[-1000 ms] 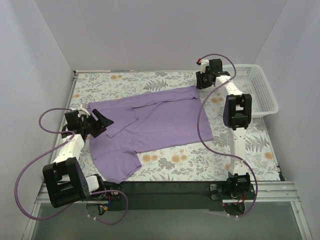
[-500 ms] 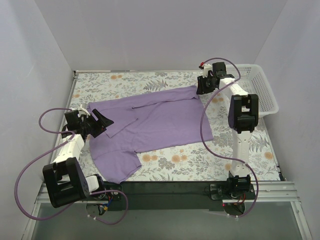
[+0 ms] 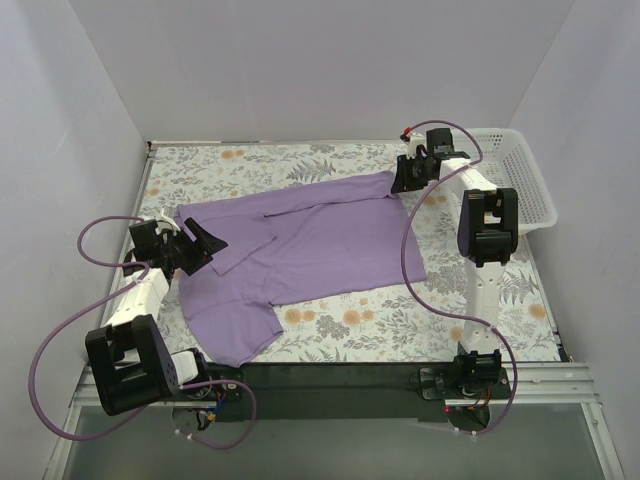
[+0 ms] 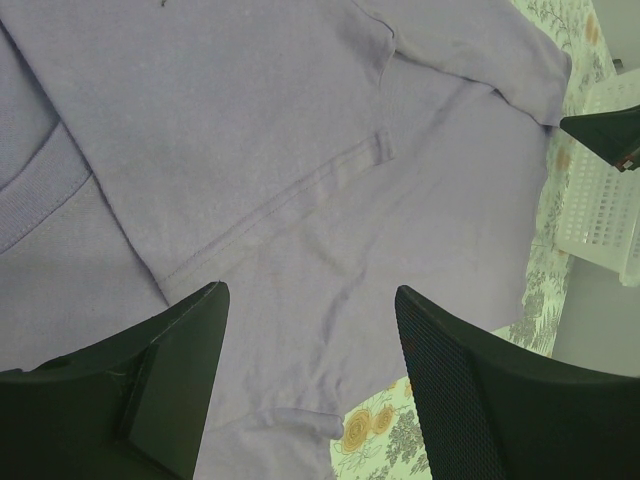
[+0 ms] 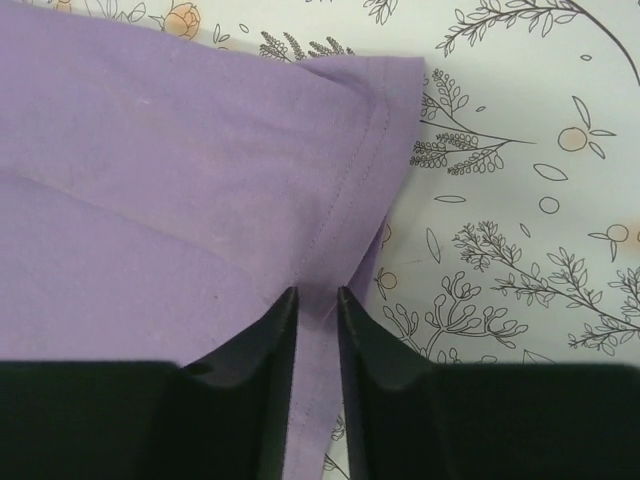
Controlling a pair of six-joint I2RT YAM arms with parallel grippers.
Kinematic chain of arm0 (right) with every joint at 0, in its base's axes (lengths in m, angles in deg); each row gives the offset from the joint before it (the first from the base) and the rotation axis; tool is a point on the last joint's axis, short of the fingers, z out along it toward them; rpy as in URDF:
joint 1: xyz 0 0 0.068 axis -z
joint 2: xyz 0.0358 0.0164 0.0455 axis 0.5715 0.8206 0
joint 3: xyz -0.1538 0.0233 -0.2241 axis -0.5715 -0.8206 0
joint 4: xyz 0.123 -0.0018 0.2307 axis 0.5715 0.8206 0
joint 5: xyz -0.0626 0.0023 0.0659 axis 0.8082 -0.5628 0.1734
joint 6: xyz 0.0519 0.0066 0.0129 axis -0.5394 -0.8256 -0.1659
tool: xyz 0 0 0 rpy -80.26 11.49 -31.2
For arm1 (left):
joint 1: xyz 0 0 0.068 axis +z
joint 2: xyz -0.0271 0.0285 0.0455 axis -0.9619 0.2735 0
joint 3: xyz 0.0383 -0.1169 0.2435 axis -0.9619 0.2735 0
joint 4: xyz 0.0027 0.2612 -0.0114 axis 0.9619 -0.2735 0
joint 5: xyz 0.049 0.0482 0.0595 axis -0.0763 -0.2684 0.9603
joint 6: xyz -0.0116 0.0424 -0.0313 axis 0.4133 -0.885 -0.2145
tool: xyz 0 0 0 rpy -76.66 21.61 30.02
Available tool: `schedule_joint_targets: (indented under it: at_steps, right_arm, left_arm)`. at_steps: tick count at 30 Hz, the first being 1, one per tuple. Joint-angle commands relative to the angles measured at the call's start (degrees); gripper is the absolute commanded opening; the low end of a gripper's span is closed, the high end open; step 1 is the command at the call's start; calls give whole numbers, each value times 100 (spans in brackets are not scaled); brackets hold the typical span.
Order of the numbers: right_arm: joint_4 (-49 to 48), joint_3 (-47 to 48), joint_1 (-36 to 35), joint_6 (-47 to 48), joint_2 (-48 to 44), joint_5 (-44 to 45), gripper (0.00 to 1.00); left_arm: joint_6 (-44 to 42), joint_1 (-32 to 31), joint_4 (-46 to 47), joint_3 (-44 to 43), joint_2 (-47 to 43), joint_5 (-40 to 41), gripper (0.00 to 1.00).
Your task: Fold and stack the t-shirts
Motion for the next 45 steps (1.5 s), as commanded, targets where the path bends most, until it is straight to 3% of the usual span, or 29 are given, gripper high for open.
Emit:
schedule_joint_targets:
  at_steps: [1, 8, 16, 19, 22, 36, 40, 45]
  right_arm:
    - [-107, 9, 82, -178, -159, -308, 26]
    - [-107, 62, 196, -231, -124, -362, 6]
    - [-64, 176, 275, -151, -159, -387, 1]
    - [-63, 150, 284, -327, -107, -633, 27]
    - [-63, 220, 275, -520, 25, -870, 37]
    - [-55, 510, 258, -758, 403, -897, 39]
    - [-63, 545, 249, -776, 430, -933, 35]
    - [-63, 537, 257, -802, 386, -1056, 10]
  left_arm:
    - [-81, 12, 90, -44, -81, -98, 66]
    - [-81, 3, 90, -35, -72, -81, 66]
    - [-81, 3, 98, -35, -72, -72, 66]
    - [-81, 3, 90, -35, -72, -72, 66]
    - [-81, 3, 90, -35, -72, -72, 66]
    - [-89, 3, 90, -44, -45, -72, 66]
    - [-89, 3, 98, -44, -37, -72, 66]
    - [-89, 3, 90, -35, -37, -72, 66]
